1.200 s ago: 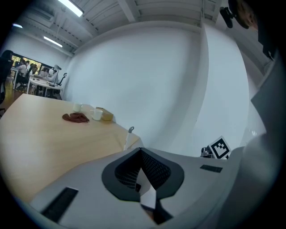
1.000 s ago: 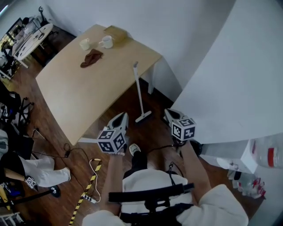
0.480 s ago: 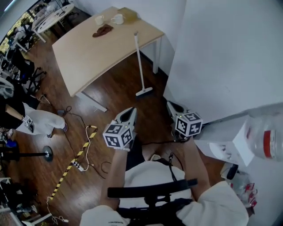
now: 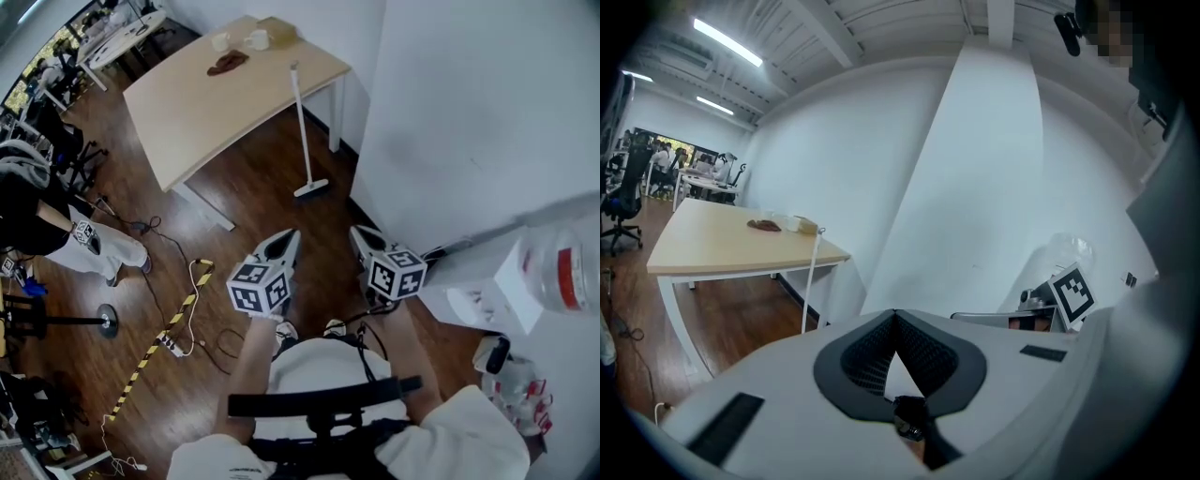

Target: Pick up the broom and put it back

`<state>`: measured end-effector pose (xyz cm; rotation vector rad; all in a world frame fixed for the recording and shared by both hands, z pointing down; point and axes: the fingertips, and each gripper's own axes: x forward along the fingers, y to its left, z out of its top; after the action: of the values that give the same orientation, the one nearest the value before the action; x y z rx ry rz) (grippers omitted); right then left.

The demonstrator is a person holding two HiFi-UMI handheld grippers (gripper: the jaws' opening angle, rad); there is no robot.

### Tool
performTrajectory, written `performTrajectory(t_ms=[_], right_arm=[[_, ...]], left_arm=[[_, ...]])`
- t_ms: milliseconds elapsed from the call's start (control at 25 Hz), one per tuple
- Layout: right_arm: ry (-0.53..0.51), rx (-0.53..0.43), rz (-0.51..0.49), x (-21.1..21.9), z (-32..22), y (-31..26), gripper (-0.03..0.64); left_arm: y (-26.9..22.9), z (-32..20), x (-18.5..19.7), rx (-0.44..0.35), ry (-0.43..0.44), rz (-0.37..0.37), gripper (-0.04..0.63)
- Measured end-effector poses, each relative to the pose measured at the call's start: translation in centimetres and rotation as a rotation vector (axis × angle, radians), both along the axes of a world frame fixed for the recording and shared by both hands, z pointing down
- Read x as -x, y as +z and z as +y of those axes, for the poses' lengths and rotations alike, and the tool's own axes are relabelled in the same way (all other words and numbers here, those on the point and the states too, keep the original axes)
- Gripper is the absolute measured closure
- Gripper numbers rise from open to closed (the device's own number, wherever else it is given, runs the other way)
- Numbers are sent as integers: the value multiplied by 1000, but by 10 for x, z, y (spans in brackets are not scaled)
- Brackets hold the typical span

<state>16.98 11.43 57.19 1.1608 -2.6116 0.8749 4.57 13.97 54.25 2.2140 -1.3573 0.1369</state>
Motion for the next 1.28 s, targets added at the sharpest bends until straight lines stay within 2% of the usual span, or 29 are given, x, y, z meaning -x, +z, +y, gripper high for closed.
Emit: performTrajectory(t_ms=[640, 1280], right_arm=[[68, -87, 49, 13, 33, -37, 609], [39, -99, 93, 27, 43, -39, 609]], left_arm=[[-28, 18, 15, -58, 61, 35, 606], [-31, 27, 24, -57, 61, 45, 606]])
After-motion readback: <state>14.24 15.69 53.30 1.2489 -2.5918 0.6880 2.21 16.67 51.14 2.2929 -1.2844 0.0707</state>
